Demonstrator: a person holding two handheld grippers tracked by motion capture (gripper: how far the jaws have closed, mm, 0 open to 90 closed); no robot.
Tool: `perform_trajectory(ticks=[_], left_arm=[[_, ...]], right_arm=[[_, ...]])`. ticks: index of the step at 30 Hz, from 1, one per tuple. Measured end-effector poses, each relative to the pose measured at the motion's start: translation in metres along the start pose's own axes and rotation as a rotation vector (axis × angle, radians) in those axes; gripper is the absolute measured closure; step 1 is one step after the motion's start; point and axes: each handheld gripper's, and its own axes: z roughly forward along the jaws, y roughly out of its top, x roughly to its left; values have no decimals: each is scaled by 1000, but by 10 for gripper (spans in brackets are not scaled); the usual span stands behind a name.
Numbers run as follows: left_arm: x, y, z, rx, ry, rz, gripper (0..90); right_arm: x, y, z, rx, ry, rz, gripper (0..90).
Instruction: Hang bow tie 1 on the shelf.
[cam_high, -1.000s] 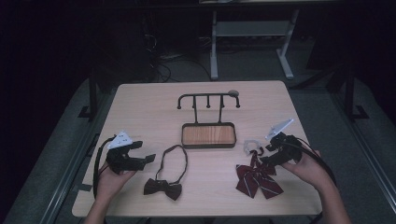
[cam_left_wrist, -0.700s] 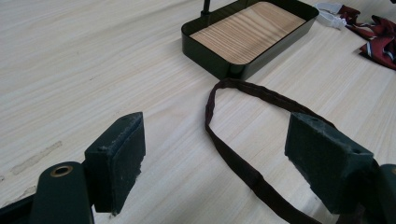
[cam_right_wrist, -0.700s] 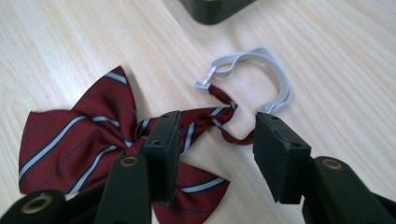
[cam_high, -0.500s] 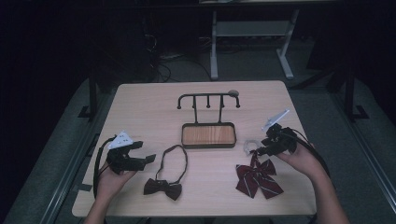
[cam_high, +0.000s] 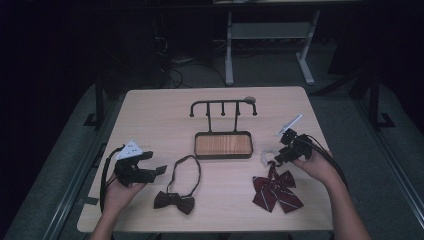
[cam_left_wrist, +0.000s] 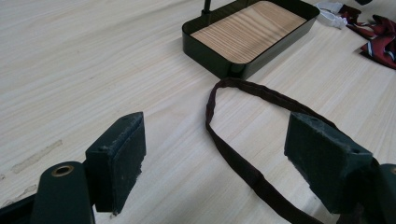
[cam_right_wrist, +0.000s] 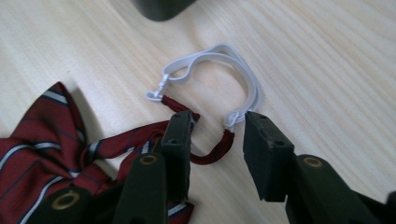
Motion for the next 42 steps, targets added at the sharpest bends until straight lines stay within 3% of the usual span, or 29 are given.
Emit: perform_trajectory(ticks=[6,16,29,42], left_arm=[[-1,0,0,-3,-4,-6,206],[-1,1,1,-6,-7,-9,207],[-1,1,0,-6,-9,-8,209],[-1,1,0,-14,-14,-18,209]], right_arm=[[-6,1,7,28,-3,34,688],[-11,1,14,58,8,67,711],[-10,1,18,91,0,69,770],[-10,3,20,107,-27,78,743]])
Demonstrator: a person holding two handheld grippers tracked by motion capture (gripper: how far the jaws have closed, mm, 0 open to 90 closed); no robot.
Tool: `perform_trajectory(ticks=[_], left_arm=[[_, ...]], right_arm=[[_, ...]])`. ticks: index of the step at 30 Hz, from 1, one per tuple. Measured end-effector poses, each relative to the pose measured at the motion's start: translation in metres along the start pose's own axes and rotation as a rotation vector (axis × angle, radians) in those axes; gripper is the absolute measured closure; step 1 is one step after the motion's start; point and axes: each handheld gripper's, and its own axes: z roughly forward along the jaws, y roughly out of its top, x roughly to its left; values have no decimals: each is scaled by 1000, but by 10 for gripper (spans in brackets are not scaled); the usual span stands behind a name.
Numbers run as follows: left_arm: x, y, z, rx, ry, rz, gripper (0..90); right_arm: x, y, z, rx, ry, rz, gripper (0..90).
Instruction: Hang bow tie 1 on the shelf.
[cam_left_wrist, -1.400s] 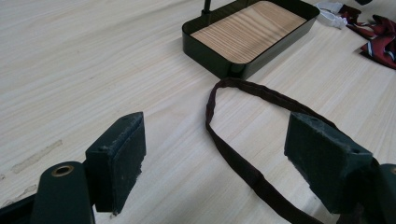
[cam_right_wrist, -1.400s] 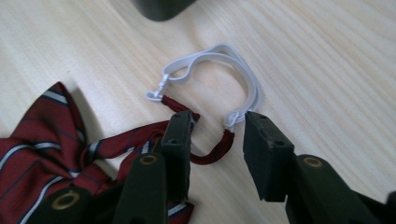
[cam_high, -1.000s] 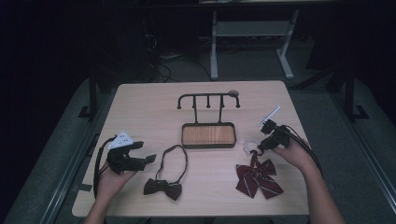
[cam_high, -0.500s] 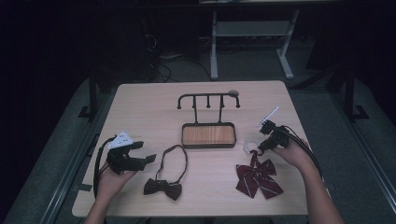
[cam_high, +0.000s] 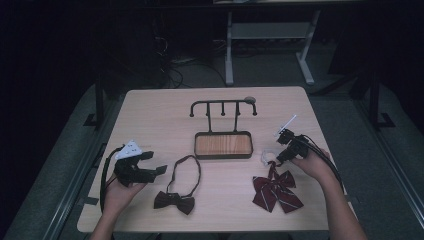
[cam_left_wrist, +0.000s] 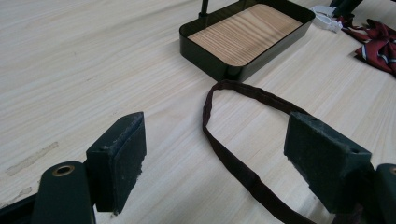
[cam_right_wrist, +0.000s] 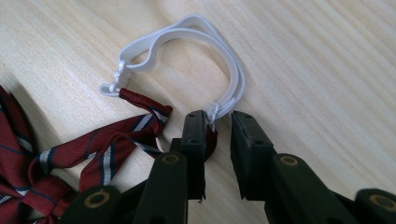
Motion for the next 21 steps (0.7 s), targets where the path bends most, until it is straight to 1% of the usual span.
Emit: perform_trajectory(ticks=[4,9,12,15,16,17,21], left_arm=[[0,0,0,5,0,4,209],[0,0,0,-2,1,0,209],[0,0,0,-3,3,-2,209],[0,0,-1,-2,4,3,209],[0,0,-1,-2,4,3,209],[0,0,-1,-1,4,7,209],[1,0,-2,-4,4,6,209]], right_arm=[[0,0,0,4,-9,4,732],[0,1,1,12,-6,5,743],[1,1,2,17,-1,-1,769],[2,2,2,20,-6,-18,820],[2,2,2,20,-6,-18,820],[4,2,2,25,-16,-19,836],[4,2,2,24,3,-23,856]])
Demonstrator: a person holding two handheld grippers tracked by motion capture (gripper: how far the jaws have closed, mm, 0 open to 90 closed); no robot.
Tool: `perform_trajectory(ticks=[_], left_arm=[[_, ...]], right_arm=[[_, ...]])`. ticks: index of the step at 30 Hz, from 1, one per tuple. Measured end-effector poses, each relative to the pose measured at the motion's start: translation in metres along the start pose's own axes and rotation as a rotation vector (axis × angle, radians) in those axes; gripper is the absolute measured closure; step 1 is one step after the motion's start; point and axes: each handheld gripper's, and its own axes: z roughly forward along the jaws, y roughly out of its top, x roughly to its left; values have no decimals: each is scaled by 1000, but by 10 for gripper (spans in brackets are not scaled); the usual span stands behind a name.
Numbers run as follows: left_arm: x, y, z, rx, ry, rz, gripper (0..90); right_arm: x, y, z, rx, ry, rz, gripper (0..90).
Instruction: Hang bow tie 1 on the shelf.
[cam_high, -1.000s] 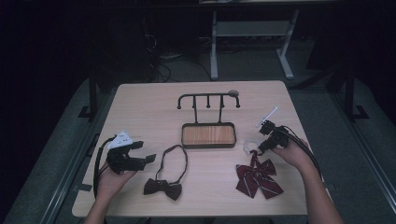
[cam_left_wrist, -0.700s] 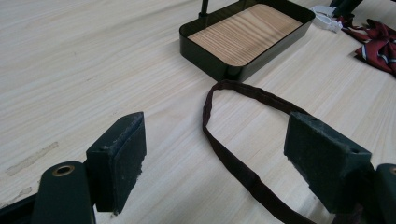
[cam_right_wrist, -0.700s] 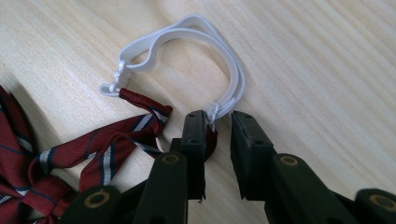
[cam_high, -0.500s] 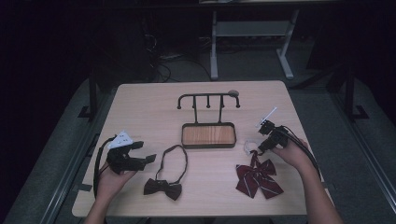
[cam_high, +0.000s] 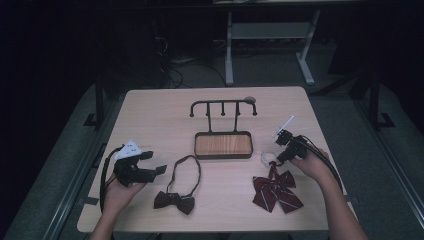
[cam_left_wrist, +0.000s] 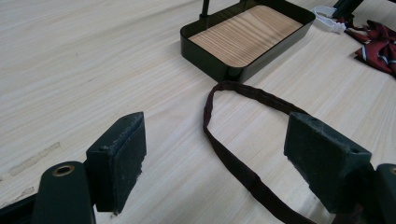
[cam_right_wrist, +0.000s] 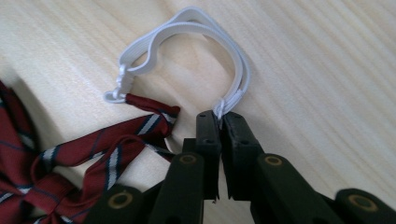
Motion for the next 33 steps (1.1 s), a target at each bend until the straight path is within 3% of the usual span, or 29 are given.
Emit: perform_trajectory(ticks=[7,9,12,19,24,33], left_arm=[[-1,0,1,5,-1,-2,209],[-1,0,0,3,0,0,209],[-1,0,0,1,0,-1,208],[-2,1,-1,-6,5,9,209],[-2,1,-1,-8,8,8,209],[-3,1,-1,-6,9,11,208]], right_arm=[[2,0,-10,-25,30,-14,864],[4,2,-18,-56,66,-30,864],[5,3,-23,-62,76,-38,864],[15,8,-39,-75,98,-121,864],[17,10,-50,-111,141,-143,864],[22,12,-67,-134,169,-186,864]])
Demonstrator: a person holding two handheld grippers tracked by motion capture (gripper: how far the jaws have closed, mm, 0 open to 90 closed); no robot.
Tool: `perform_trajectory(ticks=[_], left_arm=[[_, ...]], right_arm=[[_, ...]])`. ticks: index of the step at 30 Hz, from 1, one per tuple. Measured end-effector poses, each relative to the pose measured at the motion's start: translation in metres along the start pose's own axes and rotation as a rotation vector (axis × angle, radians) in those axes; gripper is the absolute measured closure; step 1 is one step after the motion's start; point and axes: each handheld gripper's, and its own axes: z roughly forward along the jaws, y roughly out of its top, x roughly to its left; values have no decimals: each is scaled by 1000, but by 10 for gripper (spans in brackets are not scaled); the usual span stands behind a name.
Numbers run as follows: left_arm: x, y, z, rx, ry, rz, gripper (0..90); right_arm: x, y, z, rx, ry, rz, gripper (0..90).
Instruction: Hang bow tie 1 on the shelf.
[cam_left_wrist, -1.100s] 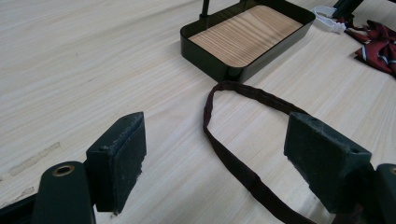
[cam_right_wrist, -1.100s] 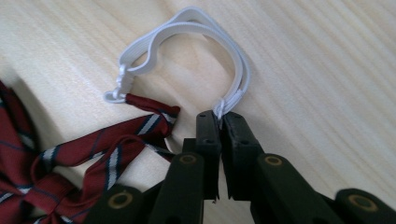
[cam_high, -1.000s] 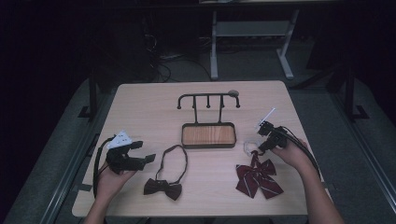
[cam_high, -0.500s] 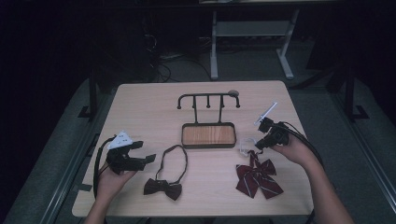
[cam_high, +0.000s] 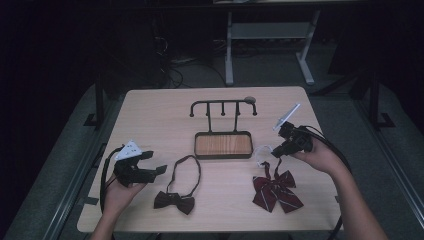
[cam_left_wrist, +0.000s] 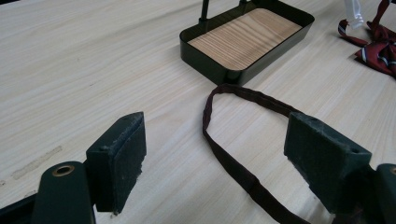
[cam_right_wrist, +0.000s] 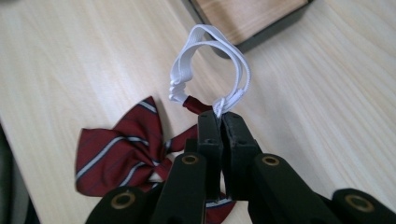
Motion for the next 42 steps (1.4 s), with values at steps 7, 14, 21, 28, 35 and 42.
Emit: perform_trajectory(ticks=[7,14,21,28,35,42], left_arm=[[1,0,0,2,2,2,208],[1,0,0,1,2,0,208],[1,0,0,0,1,-2,208],[1,-1,1,1,2,3,208],[1,-1,1,3,1,5,209],[1,-1,1,2,0,2,208]], right_arm=[[8,6,-10,2,30,-39,864],[13,15,-24,-14,33,-68,864],[18,23,-38,-17,25,-90,864],[23,31,-51,-21,3,-114,863],[27,40,-60,-16,-10,-131,863],[31,52,-68,-23,-26,-156,863]])
